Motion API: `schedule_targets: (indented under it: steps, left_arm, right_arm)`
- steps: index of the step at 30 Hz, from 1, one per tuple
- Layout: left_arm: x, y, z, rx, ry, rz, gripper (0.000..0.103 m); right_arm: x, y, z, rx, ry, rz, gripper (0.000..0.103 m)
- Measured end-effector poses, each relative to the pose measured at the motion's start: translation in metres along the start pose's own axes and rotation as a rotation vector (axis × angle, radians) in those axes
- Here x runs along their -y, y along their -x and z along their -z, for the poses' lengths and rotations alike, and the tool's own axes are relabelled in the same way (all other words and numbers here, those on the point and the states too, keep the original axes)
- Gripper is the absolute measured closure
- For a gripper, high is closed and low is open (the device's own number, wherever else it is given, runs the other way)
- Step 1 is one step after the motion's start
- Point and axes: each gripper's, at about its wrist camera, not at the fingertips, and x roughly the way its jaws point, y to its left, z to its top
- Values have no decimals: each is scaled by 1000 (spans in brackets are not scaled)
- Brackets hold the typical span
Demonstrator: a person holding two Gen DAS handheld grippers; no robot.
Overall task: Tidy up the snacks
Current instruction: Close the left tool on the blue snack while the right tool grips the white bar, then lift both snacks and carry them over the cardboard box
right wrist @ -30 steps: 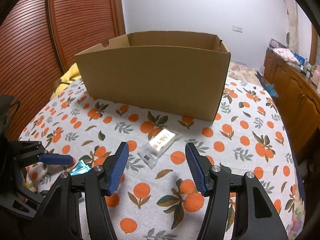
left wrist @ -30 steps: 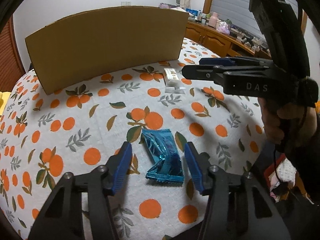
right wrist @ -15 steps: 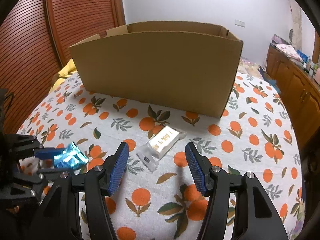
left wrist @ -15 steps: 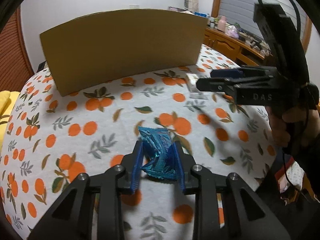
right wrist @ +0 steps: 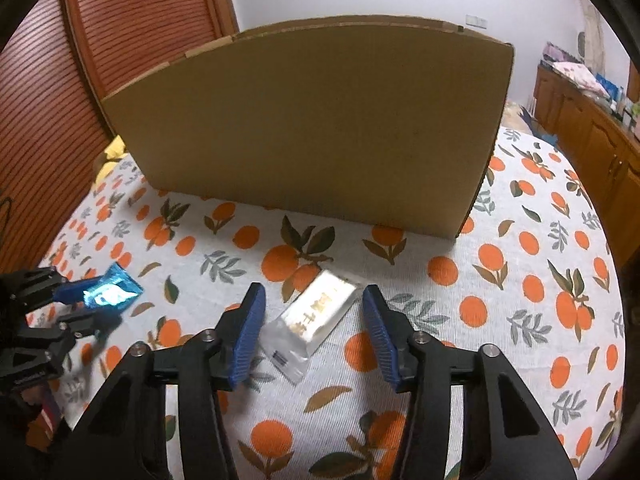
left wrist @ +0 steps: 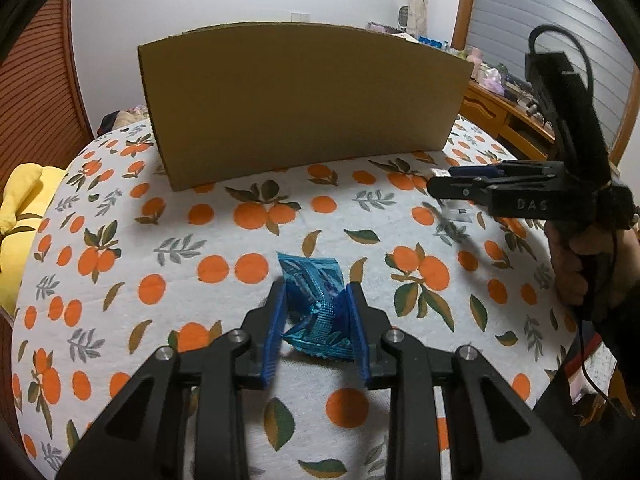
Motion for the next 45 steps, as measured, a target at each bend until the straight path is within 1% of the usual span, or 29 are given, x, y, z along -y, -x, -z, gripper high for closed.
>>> schedule_targets:
  steps: [4, 6, 7, 8, 10, 13, 21, 28, 38, 45]
  left_arm:
    - [2, 3, -1, 9, -1, 5, 75]
    - [4, 5, -1, 13, -6, 6, 75]
    - [5, 6, -2, 16, -8, 6, 75]
    - [5, 6, -2, 19, -9, 8, 75]
    - [7, 8, -3, 24, -11, 10, 75]
    - [8, 9, -5, 29, -16, 11, 75]
    - [7, 13, -13, 49, -17, 10, 75]
    - [8, 19, -23, 71, -21, 10, 75]
    - [14, 26, -35, 96, -36, 10, 75]
    - [17, 35, -52, 133, -51, 11, 75]
  right_arm:
    - [-4, -3, -1, -6, 34, 36, 63]
    - [-4, -4, -2, -9, 42, 49, 65]
    - [-5, -4, -2, -11, 45, 47, 68]
    - [-5, -5, -2, -14, 42, 42, 73]
    - [-8, -4, -2, -15, 52, 41, 78]
    - [-9, -1, 0, -10, 64, 45, 81]
    - [-9, 10, 6, 16, 58, 18, 82]
    - [-7, 35, 8, 62, 64, 8, 82]
    - [-10, 64, 3, 124, 73, -6, 82]
    - [-14, 83, -3, 168, 85, -5, 82]
